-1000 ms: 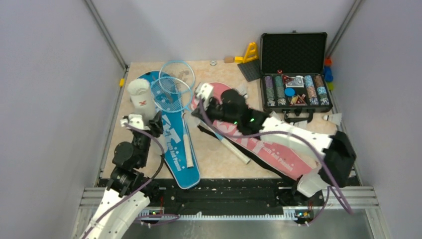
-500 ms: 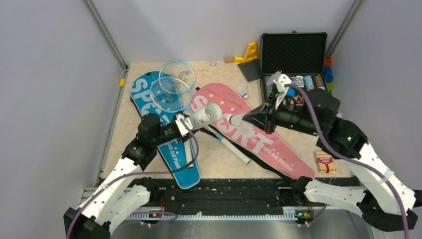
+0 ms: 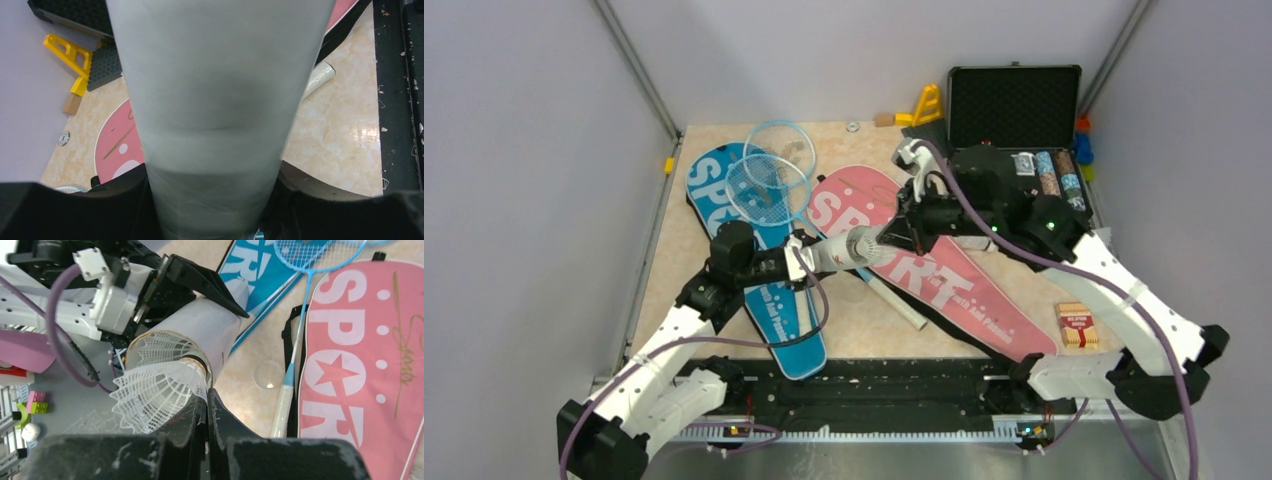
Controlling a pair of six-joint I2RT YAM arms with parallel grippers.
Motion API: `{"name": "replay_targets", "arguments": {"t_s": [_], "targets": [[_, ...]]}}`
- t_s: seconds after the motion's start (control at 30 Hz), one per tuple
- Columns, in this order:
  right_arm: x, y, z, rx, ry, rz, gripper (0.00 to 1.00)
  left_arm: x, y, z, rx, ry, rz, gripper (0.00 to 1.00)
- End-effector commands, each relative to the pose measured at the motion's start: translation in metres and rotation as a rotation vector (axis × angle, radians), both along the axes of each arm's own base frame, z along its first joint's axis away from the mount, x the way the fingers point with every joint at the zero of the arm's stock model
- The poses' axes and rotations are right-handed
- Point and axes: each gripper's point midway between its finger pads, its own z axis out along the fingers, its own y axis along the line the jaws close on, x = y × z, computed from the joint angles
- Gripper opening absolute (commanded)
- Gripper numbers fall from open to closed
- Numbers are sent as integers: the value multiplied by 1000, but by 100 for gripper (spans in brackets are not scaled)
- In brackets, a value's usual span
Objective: Pack up the badminton gear
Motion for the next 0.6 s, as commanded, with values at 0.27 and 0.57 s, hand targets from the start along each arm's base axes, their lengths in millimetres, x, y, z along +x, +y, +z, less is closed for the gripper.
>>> {"name": "replay_targets", "arguments": {"t_s": [0.27, 0.57], "targets": [[42, 36, -48, -199, -64, -104, 0, 5, -15, 47, -107, -59, -51, 30], [61, 49, -45, -207, -179, -219, 29, 7, -20, 44, -119, -20, -61, 30]]}}
